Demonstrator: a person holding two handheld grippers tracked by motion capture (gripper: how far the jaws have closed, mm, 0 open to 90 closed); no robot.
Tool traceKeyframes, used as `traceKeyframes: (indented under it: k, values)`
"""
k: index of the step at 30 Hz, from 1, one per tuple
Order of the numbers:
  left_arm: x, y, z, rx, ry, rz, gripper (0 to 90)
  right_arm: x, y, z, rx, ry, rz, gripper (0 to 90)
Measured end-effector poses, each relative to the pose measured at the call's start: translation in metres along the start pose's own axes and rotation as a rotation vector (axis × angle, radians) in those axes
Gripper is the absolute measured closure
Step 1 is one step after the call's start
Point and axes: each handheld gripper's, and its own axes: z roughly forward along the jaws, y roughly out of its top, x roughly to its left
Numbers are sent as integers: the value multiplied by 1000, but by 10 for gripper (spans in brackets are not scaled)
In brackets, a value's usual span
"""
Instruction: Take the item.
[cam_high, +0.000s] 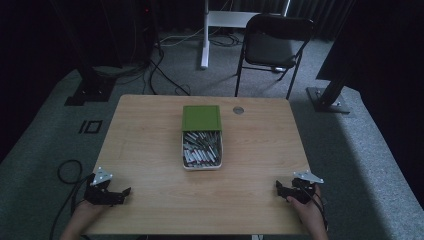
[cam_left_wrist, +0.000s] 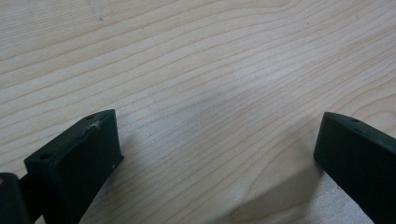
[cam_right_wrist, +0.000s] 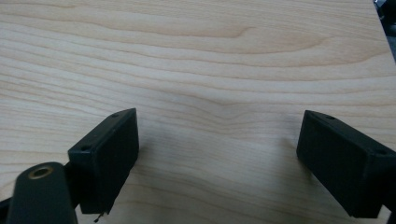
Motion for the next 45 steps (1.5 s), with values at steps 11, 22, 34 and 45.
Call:
traceKeyframes:
  k: [11, 22, 34, 45]
  values:
    - [0, 0, 0, 0, 0, 0, 14, 9, 14, -3, -36, -9, 7, 144]
    - [0, 0, 0, 2, 0, 0, 14, 24, 44, -13, -109, 27, -23, 152]
    - [0, 0, 0, 3, 0, 0, 14, 44, 71, -24, -172, 74, -47, 165]
    - [0, 0, 0, 2, 0, -1, 14, 68, 95, -27, -214, 137, -104, 165]
